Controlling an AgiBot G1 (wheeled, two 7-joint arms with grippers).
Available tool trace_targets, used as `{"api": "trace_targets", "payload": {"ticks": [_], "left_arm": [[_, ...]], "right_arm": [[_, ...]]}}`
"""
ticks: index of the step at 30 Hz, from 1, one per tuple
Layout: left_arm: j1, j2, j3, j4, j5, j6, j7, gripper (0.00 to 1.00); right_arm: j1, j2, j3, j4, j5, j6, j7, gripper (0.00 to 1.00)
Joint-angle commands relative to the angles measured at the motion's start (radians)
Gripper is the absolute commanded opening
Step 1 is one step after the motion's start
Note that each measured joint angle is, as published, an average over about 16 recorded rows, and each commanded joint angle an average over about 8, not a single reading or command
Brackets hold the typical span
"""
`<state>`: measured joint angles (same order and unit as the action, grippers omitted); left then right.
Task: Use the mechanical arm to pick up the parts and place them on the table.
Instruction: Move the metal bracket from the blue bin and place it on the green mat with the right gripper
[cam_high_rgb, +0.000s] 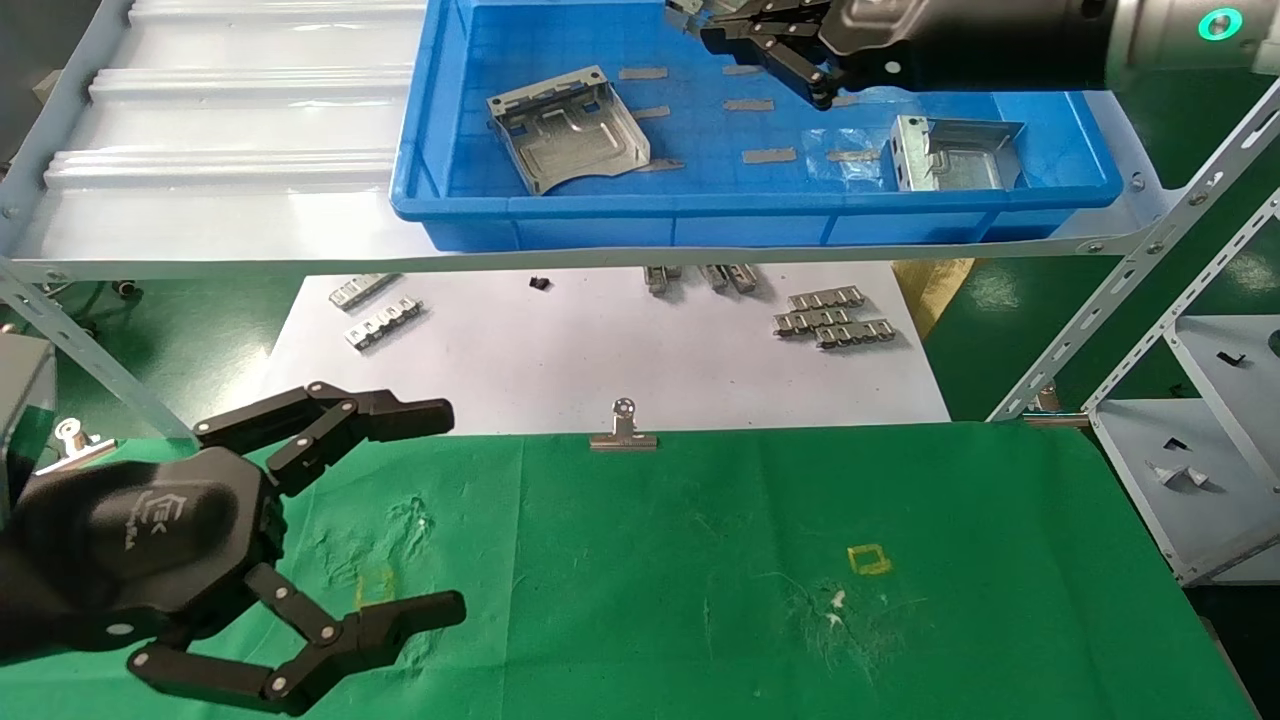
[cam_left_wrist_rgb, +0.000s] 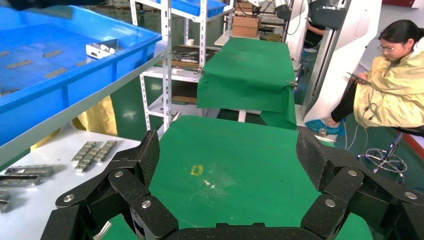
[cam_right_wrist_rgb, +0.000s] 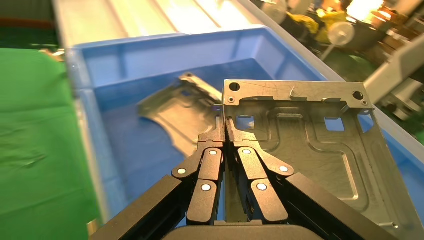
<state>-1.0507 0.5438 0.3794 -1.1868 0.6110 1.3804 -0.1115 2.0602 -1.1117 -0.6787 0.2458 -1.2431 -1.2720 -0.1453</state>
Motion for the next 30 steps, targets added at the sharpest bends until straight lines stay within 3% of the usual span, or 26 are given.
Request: {"api": "trace_targets", "payload": {"ticks": [1,8,13,23,30], "left_arm": [[0.0,0.0,0.0,0.0,0.0,0.0,0.0,1.0],[0.0,0.0,0.0,0.0,0.0,0.0,0.0,1.0],[0.0,0.0,0.0,0.0,0.0,0.0,0.0,1.0],[0.0,0.0,0.0,0.0,0.0,0.0,0.0,1.0],[0.0,0.0,0.0,0.0,0.0,0.0,0.0,1.0]], "right_arm": [[0.006,0.03,0.002,0.003,0.007,-0.066,-0.014,0.0],[-0.017,0.163,-0.007,0.124,0.009,-0.24,-0.067,0.0],[-0.09,0.266,-0.016,0.265,0.063,-0.313,-0.064,0.0],[-0.247,0.455,-0.143,0.564,0.173,-0.323,-0.013,0.0],[-0.29,0.479,-0.283,0.567,0.111,-0.308,-0.084,0.0]]}}
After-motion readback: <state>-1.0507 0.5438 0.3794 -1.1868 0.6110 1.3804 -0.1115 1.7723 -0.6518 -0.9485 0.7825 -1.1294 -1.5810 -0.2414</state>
